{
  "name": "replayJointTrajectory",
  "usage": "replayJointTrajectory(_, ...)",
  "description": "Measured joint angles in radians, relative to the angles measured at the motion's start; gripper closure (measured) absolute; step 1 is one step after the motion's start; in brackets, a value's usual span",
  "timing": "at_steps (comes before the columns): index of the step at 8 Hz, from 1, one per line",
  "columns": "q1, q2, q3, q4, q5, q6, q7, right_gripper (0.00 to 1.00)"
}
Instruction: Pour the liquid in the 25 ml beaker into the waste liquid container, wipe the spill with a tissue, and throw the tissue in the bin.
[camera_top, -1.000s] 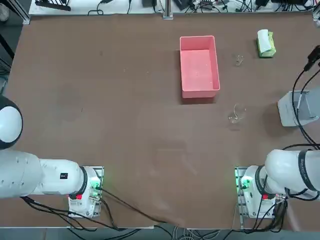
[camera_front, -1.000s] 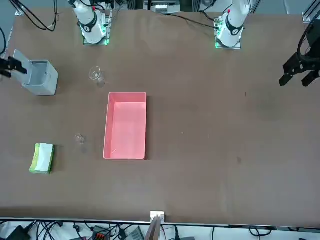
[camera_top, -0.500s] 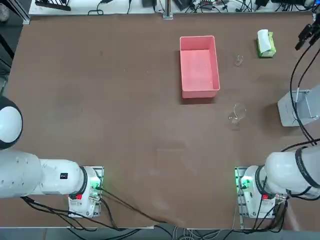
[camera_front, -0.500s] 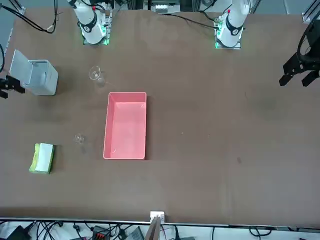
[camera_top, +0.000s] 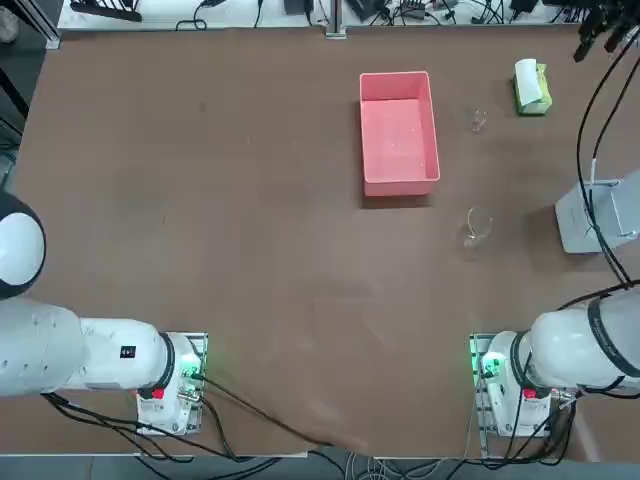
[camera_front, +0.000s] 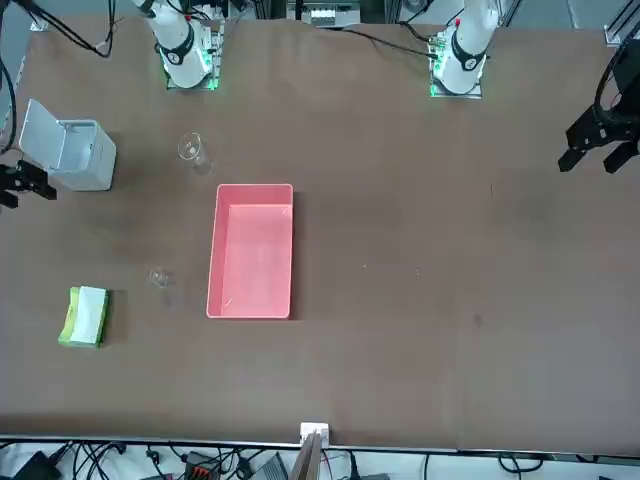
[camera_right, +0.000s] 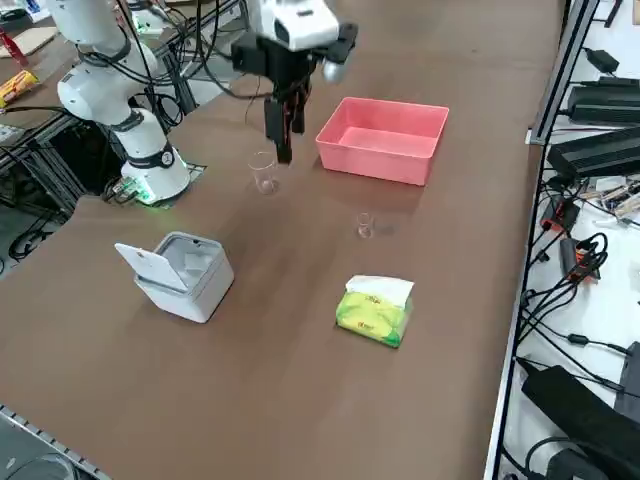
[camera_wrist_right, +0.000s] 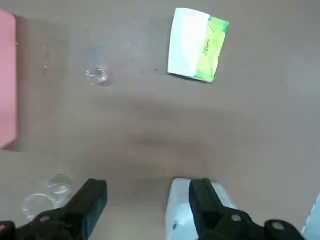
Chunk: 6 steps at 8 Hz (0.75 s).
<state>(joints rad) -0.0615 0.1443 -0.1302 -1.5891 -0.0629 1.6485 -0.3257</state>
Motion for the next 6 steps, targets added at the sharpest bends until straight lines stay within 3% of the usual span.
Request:
replayJointTrajectory(3,0.08,-0.012,0.013,0.136,0.031,-0.242,0.304,0.0)
replayJointTrajectory(6,0.077,-0.054,0.045,0.21,0.041,-0.308,0.379,0.0)
